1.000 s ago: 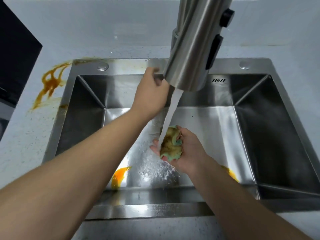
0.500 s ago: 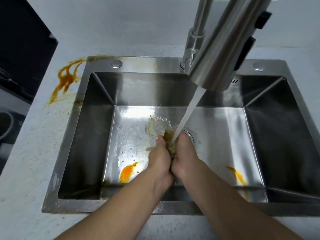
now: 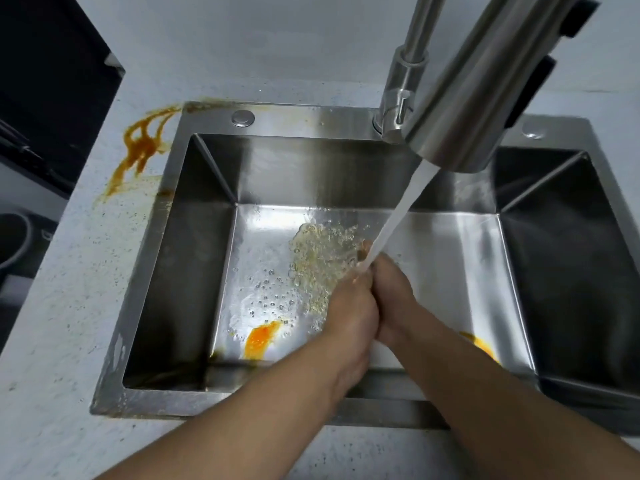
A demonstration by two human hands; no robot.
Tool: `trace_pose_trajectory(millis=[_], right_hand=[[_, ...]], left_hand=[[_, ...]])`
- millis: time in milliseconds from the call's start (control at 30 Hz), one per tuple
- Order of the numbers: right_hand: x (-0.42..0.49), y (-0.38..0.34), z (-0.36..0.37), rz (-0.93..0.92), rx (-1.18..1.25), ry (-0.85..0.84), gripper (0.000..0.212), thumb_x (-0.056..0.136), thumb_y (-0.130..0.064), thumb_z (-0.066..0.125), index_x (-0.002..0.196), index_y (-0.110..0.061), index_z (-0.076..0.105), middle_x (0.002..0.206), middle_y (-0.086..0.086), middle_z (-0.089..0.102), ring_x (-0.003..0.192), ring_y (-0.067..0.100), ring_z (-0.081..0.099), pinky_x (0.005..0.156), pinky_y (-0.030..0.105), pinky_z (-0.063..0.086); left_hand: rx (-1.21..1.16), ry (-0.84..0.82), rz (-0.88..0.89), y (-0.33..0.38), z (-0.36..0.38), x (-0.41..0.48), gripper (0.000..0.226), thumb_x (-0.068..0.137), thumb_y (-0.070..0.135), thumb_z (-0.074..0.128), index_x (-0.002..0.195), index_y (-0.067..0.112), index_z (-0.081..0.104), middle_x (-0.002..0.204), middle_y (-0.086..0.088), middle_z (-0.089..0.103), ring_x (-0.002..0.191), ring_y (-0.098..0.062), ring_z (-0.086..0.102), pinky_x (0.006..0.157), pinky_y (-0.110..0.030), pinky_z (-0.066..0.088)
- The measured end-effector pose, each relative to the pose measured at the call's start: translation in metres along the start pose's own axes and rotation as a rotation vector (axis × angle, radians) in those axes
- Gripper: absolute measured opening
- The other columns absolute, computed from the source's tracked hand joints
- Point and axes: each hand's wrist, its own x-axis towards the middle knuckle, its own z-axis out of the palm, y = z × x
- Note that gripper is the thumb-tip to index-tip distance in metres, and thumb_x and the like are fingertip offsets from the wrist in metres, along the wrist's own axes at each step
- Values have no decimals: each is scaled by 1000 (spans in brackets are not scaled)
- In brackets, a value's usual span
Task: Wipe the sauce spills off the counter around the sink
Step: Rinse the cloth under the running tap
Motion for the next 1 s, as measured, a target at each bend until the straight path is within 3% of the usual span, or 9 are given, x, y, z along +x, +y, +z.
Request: trace_pose_trajectory(millis=[133, 300, 400, 467, 567, 600, 700, 800, 1000], right_hand=[[-2, 21, 8, 8, -74, 5, 28, 99, -44, 47, 105, -23, 65, 93, 0, 63, 100, 22, 56, 98, 49, 45], [7, -4, 6, 60, 134, 120, 42, 98, -52, 52, 88, -16, 71, 77, 5, 73, 81, 20, 66, 68, 32, 48], [0, 13, 12, 106, 337, -1, 36, 98, -40, 55, 96, -11, 75, 93, 7, 76, 100, 21, 68, 87, 33, 51], [-5, 17, 10, 85, 370, -61, 27, 98, -27, 53, 83, -10, 68, 86, 6, 69, 99, 21, 66, 101, 37, 48], [-3, 8, 2, 72, 429, -98, 39, 102, -22, 50, 71, -8, 71, 78, 8, 72, 83, 22, 73, 96, 40, 53], [-3, 7, 0, 63, 428, -112, 40, 102, -18, 50, 72, -6, 73, 82, 11, 74, 82, 23, 74, 92, 39, 55], [-4, 4, 0, 55, 376, -146, 15, 97, -2, 56, 98, 4, 69, 97, 19, 74, 82, 21, 75, 75, 29, 63], [1, 7, 0, 141, 279, -91, 12, 101, -7, 51, 93, -10, 60, 72, 4, 67, 41, 6, 55, 32, 17, 42], [18, 17, 3, 69, 106, 69, 15, 101, -21, 57, 91, -9, 59, 56, -1, 45, 36, 7, 32, 30, 20, 24]], left_hand=[[-55, 14, -24, 2, -9, 9, 42, 105, 39, 39, 89, 15, 69, 90, -5, 73, 93, -16, 68, 82, -26, 54], [78, -54, 50, -10, -3, 3, 33, 107, 24, 36, 119, 17, 66, 108, -2, 72, 106, -18, 66, 102, -34, 49], [-93, 11, 84, -6, -13, 21, 29, 105, 11, 40, 122, 13, 64, 115, -6, 70, 106, -16, 66, 91, -22, 52], [-131, -16, 98, -4, -21, 20, 33, 100, -2, 44, 122, 20, 57, 113, -4, 67, 97, -12, 67, 80, -17, 56], [63, -38, 186, -5, -35, 21, 55, 97, 1, 51, 148, 20, 40, 134, 2, 64, 114, -13, 63, 95, -25, 54], [121, -36, 229, -1, -40, 19, 52, 99, 5, 52, 148, 19, 41, 136, 5, 61, 113, -8, 62, 91, -16, 53], [118, 70, 276, 13, -56, 22, 34, 101, 13, 51, 134, 19, 55, 115, 10, 62, 89, 7, 54, 57, 1, 42], [137, 146, 200, 15, -67, 26, 27, 99, 15, 50, 124, 18, 59, 117, 1, 64, 97, -7, 58, 69, -16, 40], [76, 59, -110, 10, -56, 12, 26, 103, 18, 41, 80, 13, 54, 68, -9, 56, 68, -23, 52, 76, -40, 40]])
